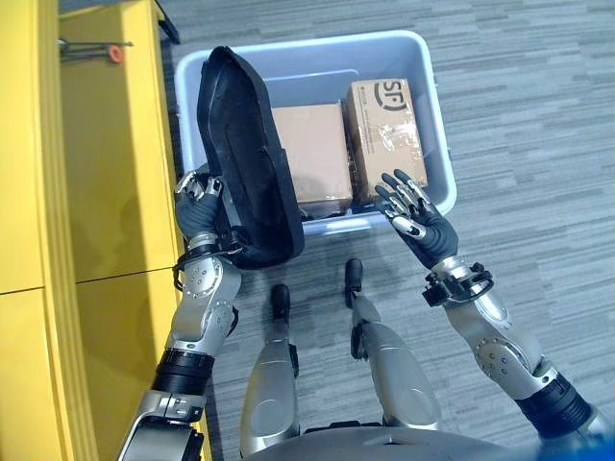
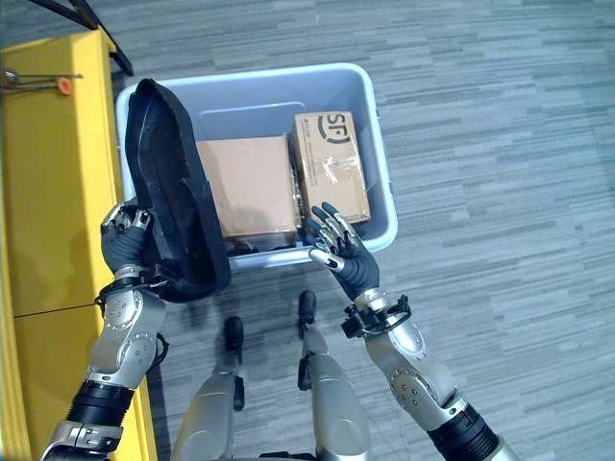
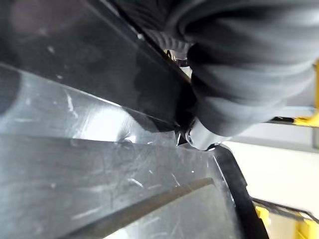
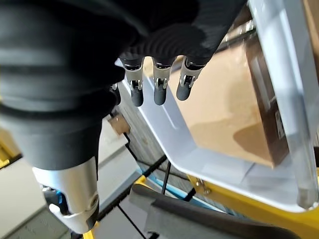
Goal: Move parts from the plastic box to the shelf.
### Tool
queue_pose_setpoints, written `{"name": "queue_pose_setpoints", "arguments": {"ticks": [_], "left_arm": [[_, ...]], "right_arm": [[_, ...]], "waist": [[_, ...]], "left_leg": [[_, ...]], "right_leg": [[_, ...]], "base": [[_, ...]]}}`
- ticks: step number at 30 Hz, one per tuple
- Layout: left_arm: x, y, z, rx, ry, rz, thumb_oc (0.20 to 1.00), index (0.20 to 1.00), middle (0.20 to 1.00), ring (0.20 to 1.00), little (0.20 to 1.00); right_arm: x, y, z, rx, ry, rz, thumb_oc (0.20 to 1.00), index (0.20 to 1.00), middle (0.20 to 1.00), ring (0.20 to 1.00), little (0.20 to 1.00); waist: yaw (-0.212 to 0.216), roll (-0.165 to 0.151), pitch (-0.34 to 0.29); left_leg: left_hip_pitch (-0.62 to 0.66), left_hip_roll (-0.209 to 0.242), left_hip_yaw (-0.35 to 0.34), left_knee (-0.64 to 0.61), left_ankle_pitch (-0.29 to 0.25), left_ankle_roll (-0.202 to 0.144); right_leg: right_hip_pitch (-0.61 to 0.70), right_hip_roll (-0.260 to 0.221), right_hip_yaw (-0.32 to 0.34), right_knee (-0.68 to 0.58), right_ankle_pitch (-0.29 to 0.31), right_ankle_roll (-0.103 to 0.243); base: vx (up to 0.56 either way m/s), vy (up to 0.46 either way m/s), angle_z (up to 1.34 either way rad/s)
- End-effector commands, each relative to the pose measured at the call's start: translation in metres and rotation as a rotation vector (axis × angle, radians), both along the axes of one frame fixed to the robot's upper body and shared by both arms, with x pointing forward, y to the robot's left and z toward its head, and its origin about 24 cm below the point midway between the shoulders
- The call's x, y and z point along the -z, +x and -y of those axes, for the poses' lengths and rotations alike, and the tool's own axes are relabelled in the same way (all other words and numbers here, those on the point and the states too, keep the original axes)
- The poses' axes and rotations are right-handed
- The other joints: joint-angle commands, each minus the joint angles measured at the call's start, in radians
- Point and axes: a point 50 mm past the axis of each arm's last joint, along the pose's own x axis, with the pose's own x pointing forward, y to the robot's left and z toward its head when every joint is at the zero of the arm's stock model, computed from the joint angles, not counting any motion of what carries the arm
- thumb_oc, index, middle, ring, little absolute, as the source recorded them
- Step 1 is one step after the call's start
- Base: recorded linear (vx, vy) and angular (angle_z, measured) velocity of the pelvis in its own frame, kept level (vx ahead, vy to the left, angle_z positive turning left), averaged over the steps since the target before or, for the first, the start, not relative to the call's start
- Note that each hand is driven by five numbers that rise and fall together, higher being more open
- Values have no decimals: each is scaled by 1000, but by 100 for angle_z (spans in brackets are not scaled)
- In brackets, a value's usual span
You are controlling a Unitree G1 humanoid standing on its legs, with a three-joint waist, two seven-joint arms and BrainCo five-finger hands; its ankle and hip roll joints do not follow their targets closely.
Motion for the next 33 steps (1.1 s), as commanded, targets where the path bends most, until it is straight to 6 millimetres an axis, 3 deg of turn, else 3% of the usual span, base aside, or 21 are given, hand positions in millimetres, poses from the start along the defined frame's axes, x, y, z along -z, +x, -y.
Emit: {"name": "queue_pose_setpoints", "arguments": {"ticks": [1,4,9,13,15,18,26,27,28,29,31,33], "left_arm": [[-27,-4,-6,44,190,119,200,200,200,200,200],[-22,-17,-11,55,277,90,200,200,200,200,200],[3,-52,-25,145,411,-63,200,200,200,200,200],[19,-68,-32,162,404,-153,200,200,200,200,200],[30,-85,-45,115,368,-221,200,200,200,200,200],[49,-101,-47,89,271,-297,200,200,200,200,200],[61,-104,-35,143,158,-321,200,200,200,200,200],[61,-102,-33,141,145,-312,200,200,200,200,200],[61,-101,-33,141,145,-310,200,200,200,200,200],[61,-100,-33,139,130,-305,200,200,200,200,200],[65,-100,-30,144,108,-312,200,200,200,200,200],[71,-96,-27,156,77,-322,200,200,200,200,200]], "right_arm": [[2,-6,4,1,18,34,1000,1000,1000,1000,1000],[8,-7,11,18,3,11,1000,1000,1000,1000,1000],[31,-17,40,92,-55,-78,1000,1000,1000,1000,1000],[42,-26,53,117,-75,-126,1000,1000,1000,1000,1000],[47,-30,59,131,-87,-157,1000,1000,1000,1000,1000],[57,-36,69,161,-114,-205,1000,1000,1000,1000,1000],[58,-32,66,135,-133,-216,1000,1000,1000,1000,1000],[52,-24,62,108,-147,-186,1000,1000,1000,1000,1000],[51,-23,62,108,-147,-184,1000,1000,1000,1000,1000],[44,-17,61,104,-178,-146,1000,1000,1000,1000,1000],[41,-21,66,109,-187,-134,1000,1000,1000,1000,1000],[44,-24,73,140,-214,-139,1000,1000,1000,1000,1000]], "waist": [[0,9,-91],[13,17,-118],[38,51,-207],[42,69,-232],[60,79,-254],[81,93,-281],[104,112,-276],[122,119,-256],[120,119,-256],[137,128,-234],[141,126,-228],[127,109,-226]], "left_leg": [[49,42,-18,0,-48,6],[79,44,-25,-9,-51,6],[177,69,-51,-71,-28,3],[214,81,-78,-75,-23,2],[241,94,-103,-66,-22,4],[260,116,-144,-65,17,-5],[253,146,-187,-46,95,-17],[229,149,-205,-31,140,-21],[227,149,-206,-31,141,-22],[205,148,-221,-43,192,-34],[165,123,-236,-64,235,-40],[131,84,-164,-42,208,-21]], "right_leg": [[83,-115,-38,120,-224,141],[119,-118,-52,108,-225,145],[203,-112,-87,117,-257,147],[254,-109,-116,150,-299,141],[286,-108,-135,194,-337,128],[337,-95,-182,219,-379,106],[349,-57,-208,247,-417,66],[335,-45,-206,250,-421,54],[333,-44,-207,251,-421,53],[320,-40,-219,249,-428,44],[315,-45,-244,215,-413,42],[302,-70,-278,177,-388,47]], "base": [[39,11,11],[12,6,11],[39,0,15],[20,-37,35],[-18,-118,31],[-27,-150,43],[-45,-121,19],[-83,-77,3],[-145,-134,-9],[-91,-63,-4],[-102,-58,9],[-102,-35,49]]}}
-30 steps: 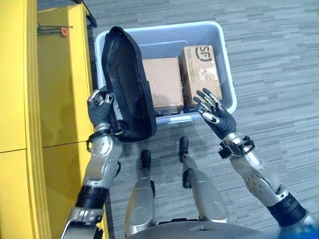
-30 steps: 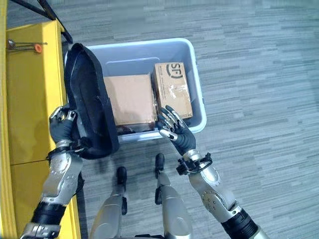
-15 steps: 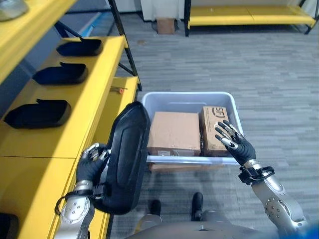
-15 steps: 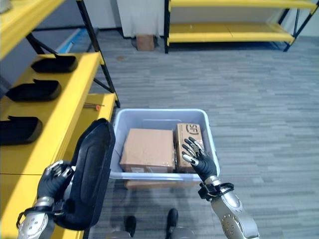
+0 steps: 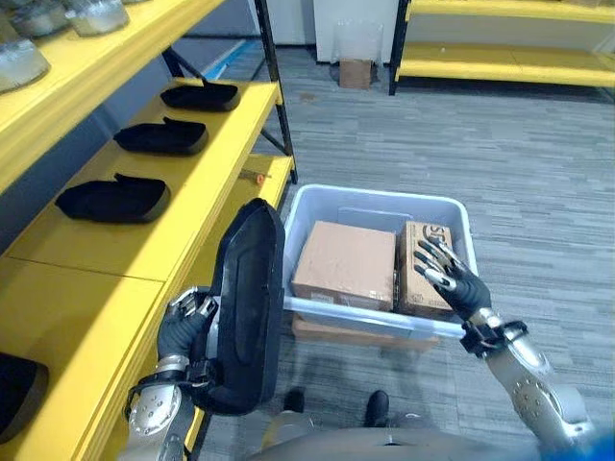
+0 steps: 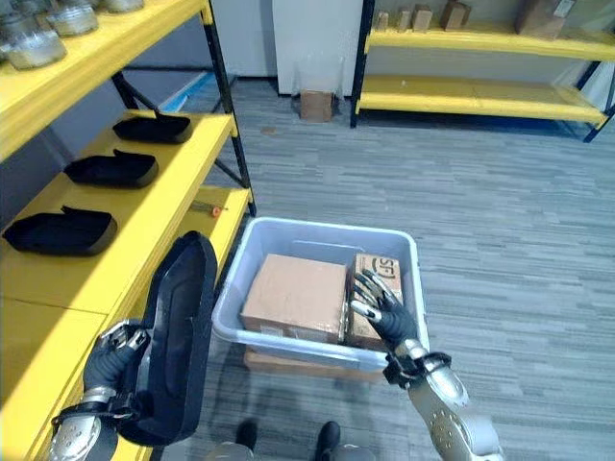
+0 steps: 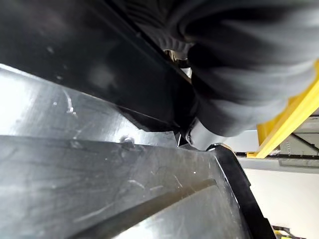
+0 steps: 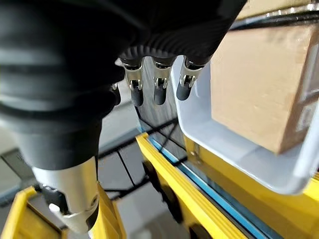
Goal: Move parts from the plastic box to the shelf.
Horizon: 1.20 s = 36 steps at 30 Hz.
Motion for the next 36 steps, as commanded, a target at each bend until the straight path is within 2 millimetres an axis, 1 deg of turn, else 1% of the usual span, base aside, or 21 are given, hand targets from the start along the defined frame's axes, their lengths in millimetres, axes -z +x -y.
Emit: {"name": "queue_pose_setpoints", "arguments": {"ticks": [1,3,4,5,6,10,11,12,17,23,24,26,27,28,29,30,31,33,34,35,36], "left_arm": [[-20,11,-10,-1,16,117,200,200,200,200,200],[-20,11,-9,6,27,119,200,200,200,200,200],[-21,12,-8,7,31,129,200,200,200,200,200],[-23,16,-7,4,33,141,200,200,200,200,200],[-23,17,-4,7,28,146,200,200,200,200,200],[-23,17,-4,7,28,145,200,200,200,200,200],[-22,17,-2,17,25,145,200,200,200,200,200],[-21,15,-1,21,36,135,200,200,200,200,200],[-20,4,-9,-8,62,110,200,200,200,200,200],[-23,-3,-18,-50,80,110,200,200,200,200,200],[-25,-6,-23,-65,102,109,200,200,200,200,200],[-28,-6,-26,-54,132,112,200,200,200,200,200],[-31,-3,-26,-41,152,119,200,200,200,200,200],[-34,-1,-28,-25,182,125,200,200,200,200,200],[-35,-2,-29,-25,196,123,200,200,200,200,200],[-37,3,-28,-2,213,130,200,200,200,200,200],[-37,5,-24,26,215,130,200,200,200,200,200],[-36,7,-21,45,213,127,200,200,200,200,200],[-35,6,-20,49,211,126,200,200,200,200,200],[-35,6,-20,48,211,125,200,200,200,200,200],[-32,5,-17,50,195,116,200,200,200,200,200]], "right_arm": [[-20,2,7,15,-43,122,1000,1000,1000,1000,1000],[-13,-3,12,35,-60,95,1000,1000,1000,1000,1000],[-9,-5,14,60,-56,82,1000,1000,1000,1000,1000],[-6,-8,17,107,-39,80,1000,1000,1000,1000,1000],[-3,-10,17,122,-17,68,1000,1000,1000,1000,1000],[-3,-11,17,122,-17,68,1000,1000,1000,1000,1000],[-1,-16,18,141,7,59,1000,1000,1000,1000,1000],[5,-22,17,155,35,33,1000,1000,1000,1000,1000],[7,-23,9,125,59,17,1000,1000,1000,1000,1000],[7,-15,4,107,30,31,1000,1000,1000,1000,1000],[7,-12,-1,99,45,34,1000,1000,1000,1000,1000],[9,-13,-6,87,57,27,1000,1000,1000,1000,1000],[11,-13,-9,88,65,20,1000,1000,1000,1000,1000],[13,-14,-12,87,84,14,1000,1000,1000,1000,1000],[12,-14,-13,81,88,15,1000,1000,1000,1000,1000],[13,-14,-15,69,90,12,1000,1000,1000,1000,1000],[14,-16,-13,63,85,2,1000,1000,1000,1000,1000],[16,-17,-9,69,74,-5,1000,1000,1000,1000,1000],[16,-18,-8,73,74,-7,1000,1000,1000,1000,1000],[16,-18,-8,72,74,-8,1000,1000,1000,1000,1000],[16,-17,-7,70,76,-8,1000,1000,1000,1000,1000]], "waist": [[-13,-34,-3],[-18,-43,-13],[-26,-48,-16],[-57,-46,-33],[-74,-41,-39],[-75,-39,-36],[-98,-23,-45],[-103,-19,-53],[-71,-41,-45],[-22,-69,-38],[-1,-80,-28],[16,-91,-18],[19,-92,-18],[8,-96,-11],[-4,-96,-7],[-32,-94,-3],[-49,-97,-6],[-63,-108,-13],[-68,-112,-21],[-68,-112,-22],[-72,-121,-34]], "left_leg": [[-40,3,58,-34,266,-52],[-8,-13,67,12,204,-44],[12,-15,88,74,168,-40],[88,6,140,117,104,-43],[133,13,151,123,81,-47],[138,15,149,123,79,-47],[163,11,165,48,44,-46],[168,-4,180,-31,-2,-34],[171,-48,171,-76,-27,-7],[145,-119,92,-80,-35,33],[134,-153,65,-74,-37,50],[122,-189,43,-57,-44,67],[118,-200,36,-58,-41,72],[104,-225,20,-53,-21,89],[102,-229,16,-51,-18,96],[96,-235,-6,-56,4,110],[93,-246,-26,-59,23,120],[91,-266,-54,-60,39,128],[84,-274,-64,-60,47,127],[85,-275,-64,-61,46,127],[80,-290,-85,-63,61,127]], "right_leg": [[101,-103,-32,-39,-129,88],[86,-113,-42,-56,-113,86],[83,-122,-59,-60,-105,84],[79,-126,-86,-50,-126,80],[74,-129,-102,-40,-128,78],[79,-128,-104,-37,-132,78],[83,-137,-126,-28,-122,91],[103,-152,-126,-39,-102,103],[143,-189,-139,-79,-33,143],[166,-251,-176,-114,44,195],[169,-275,-176,-120,69,211],[173,-302,-171,-124,98,230],[172,-310,-166,-122,106,235],[149,-319,-122,-89,119,224],[126,-307,-61,-62,117,221],[69,-195,149,11,43,194],[57,-87,237,67,-27,173],[66,9,273,119,-80,143],[67,35,296,115,-89,137],[67,35,296,115,-90,137],[83,83,348,118,-105,116]], "base": [[-84,-12,113],[-96,-42,88],[-77,-67,10],[-61,-21,5],[-9,3,47],[-5,25,79],[-22,240,-12],[-45,333,8],[-66,180,21],[-94,200,43],[-110,291,75],[-100,316,78],[-146,379,94],[-119,281,77],[-121,327,89],[-20,241,57],[-10,231,59],[3,99,44],[-3,36,41],[-19,22,29],[-10,4,11]]}}
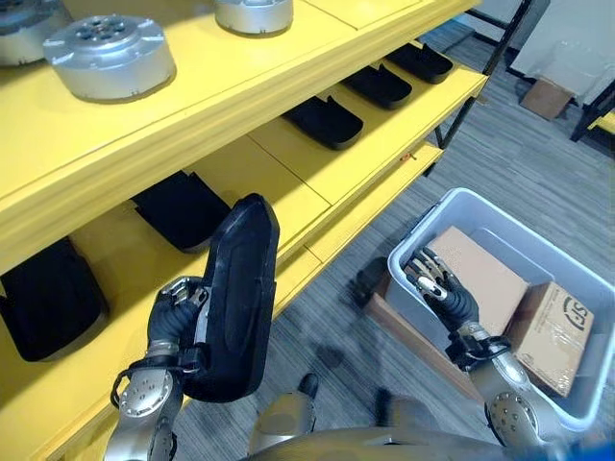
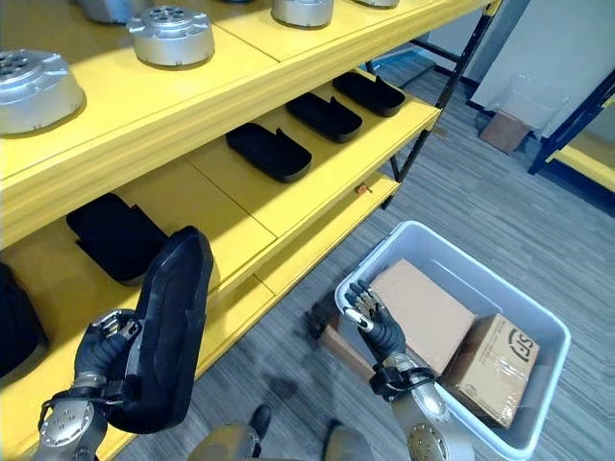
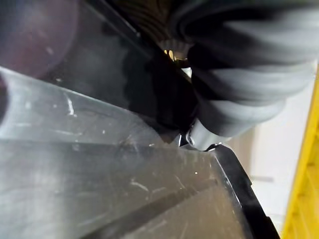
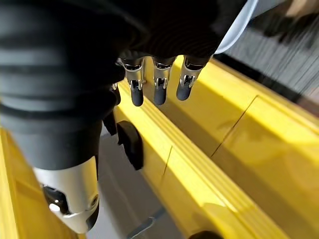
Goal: Move parts from the plastic box to the shelf.
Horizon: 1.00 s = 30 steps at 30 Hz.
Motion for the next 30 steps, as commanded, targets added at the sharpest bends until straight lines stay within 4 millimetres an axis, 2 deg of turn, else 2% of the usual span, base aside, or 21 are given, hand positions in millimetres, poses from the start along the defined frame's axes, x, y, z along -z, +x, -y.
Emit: {"name": "queue_pose_setpoints", "arguments": {"ticks": [1,3,6,8,10,12,13,14,15,17,19,20,23,24,25,27,28,30], "left_arm": [[-27,-1,7,53,37,136,200,200,200,200,200],[-23,-5,8,24,5,134,200,200,200,200,200],[-21,-6,10,10,-30,142,200,200,200,200,200],[-21,-7,11,7,-55,143,200,200,200,200,200],[-21,-7,12,12,-58,145,200,200,200,200,200],[-20,-7,14,12,-71,143,200,200,200,200,200],[-18,-8,15,7,-82,137,200,200,200,200,200],[-17,-7,15,3,-84,138,200,200,200,200,200],[-16,-6,14,0,-91,137,200,200,200,200,200],[-14,-6,12,-10,-90,126,200,200,200,200,200],[-13,-9,10,-16,-86,116,200,200,200,200,200],[-13,-9,10,-23,-88,114,200,200,200,200,200],[-12,-5,13,-25,-106,117,200,200,200,200,200],[-12,-4,15,-19,-106,115,200,200,200,200,200],[-14,-1,17,-8,-106,123,200,200,200,200,200],[-11,-2,17,3,-101,108,200,200,200,200,200],[-11,-2,18,4,-101,108,200,200,200,200,200],[-11,-3,18,6,-110,108,200,200,200,200,200]], "right_arm": [[-18,7,4,-35,-31,99,1000,1000,1000,1000,1000],[-19,9,1,-52,-34,101,1000,1000,1000,1000,1000],[-19,11,-1,-61,-36,100,1000,1000,1000,1000,1000],[-24,13,0,-73,-42,116,1000,1000,1000,1000,1000],[-25,14,1,-72,-50,121,1000,1000,1000,1000,1000],[-28,16,3,-69,-63,132,1000,1000,1000,1000,1000],[-29,16,7,-56,-70,137,1000,1000,1000,1000,1000],[-30,16,8,-55,-79,141,1000,1000,1000,1000,1000],[-31,18,8,-53,-82,146,1000,1000,1000,1000,1000],[-29,17,7,-50,-69,139,1000,1000,1000,1000,1000],[-24,12,8,-43,-57,113,1000,1000,1000,1000,1000],[-21,9,10,-30,-48,96,1000,1000,1000,1000,1000],[-16,1,19,27,-44,63,1000,1000,1000,1000,1000],[-15,-1,22,45,-42,56,1000,1000,1000,1000,1000],[-15,-2,29,86,-44,53,1000,1000,1000,1000,1000],[-14,-4,33,106,-47,42,1000,1000,1000,1000,1000],[-14,-4,33,106,-47,42,1000,1000,1000,1000,1000],[-17,-3,35,124,-43,57,1000,1000,1000,1000,1000]], "waist": [[-15,25,-59],[2,22,-71],[9,27,-79],[23,36,-81],[24,39,-76],[25,50,-59],[28,65,-43],[31,65,-35],[29,58,-28],[25,43,-37],[17,31,-42],[4,25,-45],[-39,31,-61],[-49,39,-70],[-56,54,-70],[-60,74,-78],[-62,74,-79],[-58,85,-75]], "left_leg": [[60,-24,29,-175,43,20],[46,-33,27,-186,57,15],[26,-32,35,-188,65,10],[2,-37,45,-179,72,2],[-4,-41,40,-167,72,-2],[-33,-58,29,-117,69,-16],[-60,-85,27,-54,64,-31],[-63,-96,26,-15,45,-38],[-58,-93,51,34,3,-40],[-36,-56,82,89,-40,-39],[3,15,101,103,-52,-39],[30,74,124,93,-45,-42],[94,269,189,10,42,-74],[96,306,188,-30,91,-93],[73,371,186,-69,177,-125],[95,359,177,-133,139,-150],[92,357,174,-134,142,-149],[90,339,204,-153,92,-159]], "right_leg": [[39,54,22,-82,18,-35],[75,42,39,-174,18,-46],[91,49,73,-237,36,-51],[118,38,54,-325,64,-56],[125,35,43,-337,67,-58],[130,23,4,-347,69,-63],[133,10,-30,-358,72,-69],[125,0,-36,-348,71,-70],[111,-16,-42,-331,72,-69],[92,-37,-53,-316,76,-69],[89,-53,-65,-306,72,-71],[86,-62,-81,-298,67,-74],[59,-87,-148,-262,37,-76],[49,-92,-171,-254,32,-76],[36,-109,-197,-228,26,-72],[52,-112,-225,-232,21,-64],[51,-112,-227,-236,26,-63],[74,-135,-250,-235,27,-55]], "base": [[-65,-24,-6],[-81,-48,4],[-99,-61,-2],[-149,-133,0],[-85,-79,6],[-151,-92,59],[-194,-61,80],[-227,-28,75],[-168,-6,47],[-101,-3,55],[-62,22,67],[-98,47,39],[-109,118,86],[-134,252,103],[-86,216,92],[-18,149,99],[-4,131,100],[17,171,67]]}}
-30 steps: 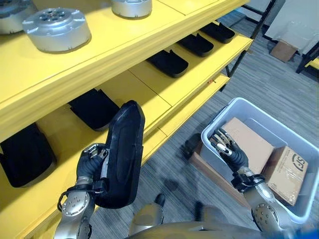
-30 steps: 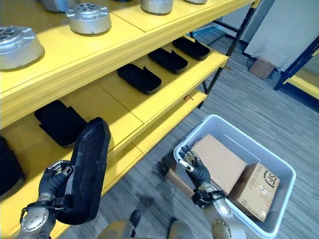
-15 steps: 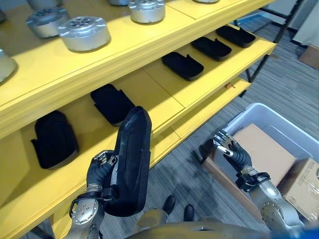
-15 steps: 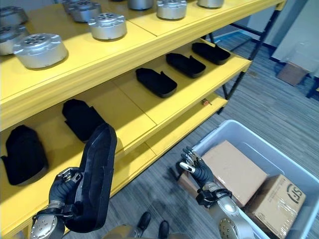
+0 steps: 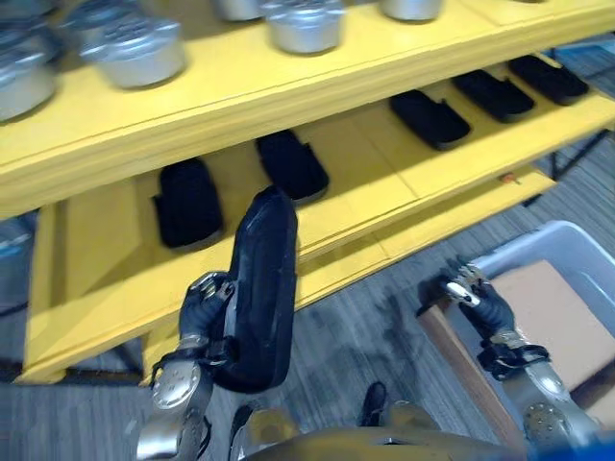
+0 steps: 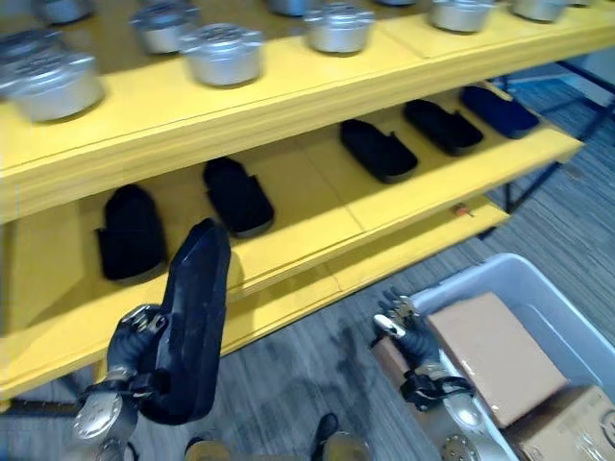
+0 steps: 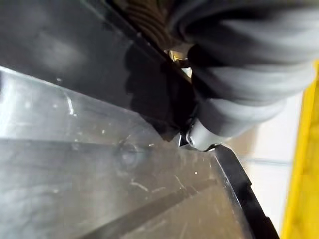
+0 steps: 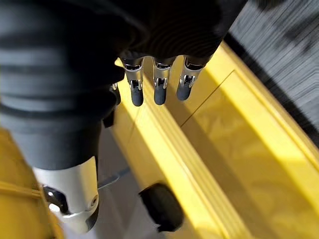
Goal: Move parts from the plastic box to the shelf.
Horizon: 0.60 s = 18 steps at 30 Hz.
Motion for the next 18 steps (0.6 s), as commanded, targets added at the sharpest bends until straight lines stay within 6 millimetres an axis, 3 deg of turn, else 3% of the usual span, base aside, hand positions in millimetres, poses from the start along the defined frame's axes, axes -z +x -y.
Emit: {"name": "queue_pose_setpoints", "arguments": {"ticks": [1,6,10,12,16,18], "left_arm": [[-25,-11,-26,-32,94,91,200,200,200,200,200],[-27,-15,-35,-54,130,82,200,200,200,200,200],[-28,-17,-39,-74,135,81,200,200,200,200,200],[-30,-17,-44,-80,157,77,200,200,200,200,200],[-34,-17,-49,-87,185,80,200,200,200,200,200],[-38,-16,-53,-84,218,89,200,200,200,200,200]], "right_arm": [[-10,10,-19,-15,100,101,1000,1000,1000,1000,1000],[-6,6,-23,-22,115,89,1000,1000,1000,1000,1000],[-6,7,-28,-49,117,87,1000,1000,1000,1000,1000],[-6,11,-34,-83,109,92,1000,1000,1000,1000,1000],[-6,16,-42,-108,115,97,1000,1000,1000,1000,1000],[-5,21,-50,-122,127,96,1000,1000,1000,1000,1000]], "waist": [[25,-44,-39],[59,-57,-24],[75,-76,-26],[95,-97,-23],[114,-116,-16],[123,-115,-3]], "left_leg": [[-6,-76,4,-108,42,14],[-1,-146,-7,-90,-42,38],[-21,-193,-22,-78,-63,58],[-45,-250,-31,-50,-97,88],[-69,-315,-38,-4,-132,125],[-73,-350,-38,11,-147,155]], "right_leg": [[-15,-11,143,6,-77,22],[42,-69,109,-30,-41,65],[45,-103,95,-56,-3,93],[37,-149,98,-71,40,128],[26,-200,108,-72,86,155],[-4,-229,153,-35,133,165]], "base": [[45,188,80],[47,216,48],[9,200,12],[-32,337,11],[-37,275,8],[-60,347,19]]}}
